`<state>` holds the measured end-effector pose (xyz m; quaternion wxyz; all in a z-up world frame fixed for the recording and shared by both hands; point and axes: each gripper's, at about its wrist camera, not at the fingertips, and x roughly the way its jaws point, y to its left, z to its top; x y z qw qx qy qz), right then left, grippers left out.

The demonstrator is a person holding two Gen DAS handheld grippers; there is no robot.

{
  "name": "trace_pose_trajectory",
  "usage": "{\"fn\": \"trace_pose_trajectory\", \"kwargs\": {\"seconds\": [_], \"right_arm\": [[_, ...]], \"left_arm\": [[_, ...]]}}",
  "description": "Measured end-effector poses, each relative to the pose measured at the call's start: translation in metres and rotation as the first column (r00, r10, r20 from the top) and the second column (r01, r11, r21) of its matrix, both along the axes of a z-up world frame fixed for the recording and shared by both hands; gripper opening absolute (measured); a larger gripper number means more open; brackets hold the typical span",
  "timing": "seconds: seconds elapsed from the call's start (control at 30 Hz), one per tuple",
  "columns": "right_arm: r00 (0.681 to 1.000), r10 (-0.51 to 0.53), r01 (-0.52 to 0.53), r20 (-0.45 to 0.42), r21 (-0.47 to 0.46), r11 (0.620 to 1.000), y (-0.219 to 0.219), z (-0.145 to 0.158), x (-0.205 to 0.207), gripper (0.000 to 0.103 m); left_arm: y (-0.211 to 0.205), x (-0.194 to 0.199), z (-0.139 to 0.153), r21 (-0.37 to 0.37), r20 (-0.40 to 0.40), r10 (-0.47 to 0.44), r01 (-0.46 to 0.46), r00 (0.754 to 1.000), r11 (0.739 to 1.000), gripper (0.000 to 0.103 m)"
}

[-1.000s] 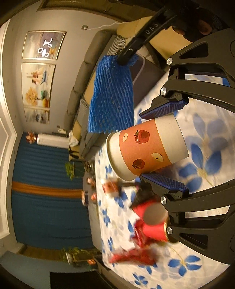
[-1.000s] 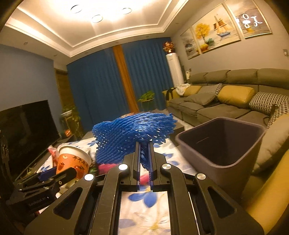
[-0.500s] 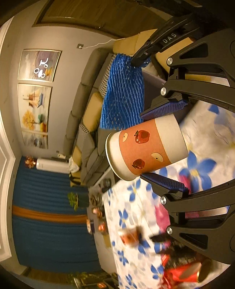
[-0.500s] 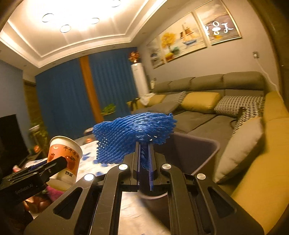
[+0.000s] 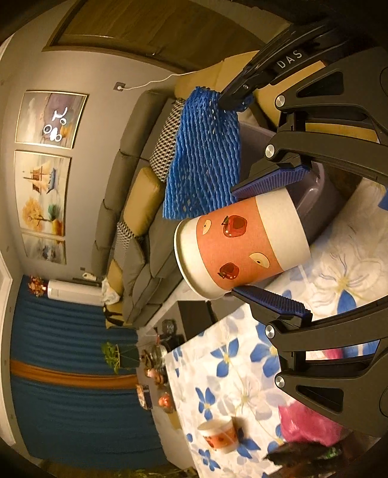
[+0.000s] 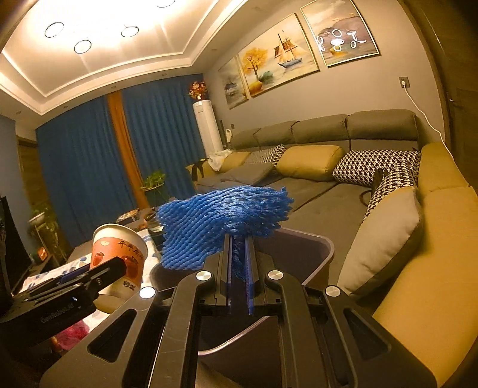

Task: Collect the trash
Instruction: 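Carry the paper cup with the left tool while the right carries the blue net to the bin, then open the left tool to drop the cup while the right drops the net into the bin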

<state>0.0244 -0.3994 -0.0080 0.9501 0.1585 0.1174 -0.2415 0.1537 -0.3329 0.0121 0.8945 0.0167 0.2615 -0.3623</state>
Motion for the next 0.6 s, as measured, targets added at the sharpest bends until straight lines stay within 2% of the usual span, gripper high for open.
{"fn": "trace_pose_trajectory", "kwargs": {"seconds": [0.27, 0.6], "right_arm": [[0.999, -0.025, 0.025, -0.032, 0.006, 1.000, -0.007, -0.007, 0.011, 0.009], [0.998, 0.013, -0.011, -0.067, 0.028, 1.000, -0.019, -0.015, 0.033, 0.009]], "left_arm": [[-0.019, 0.011, -0.007, 0.007, -0.012, -0.017, 0.017, 1.000, 1.000, 0.060], [-0.035, 0.021, -0.017, 0.013, -0.040, -0.049, 0.050, 0.998, 0.999, 0.061]]}}
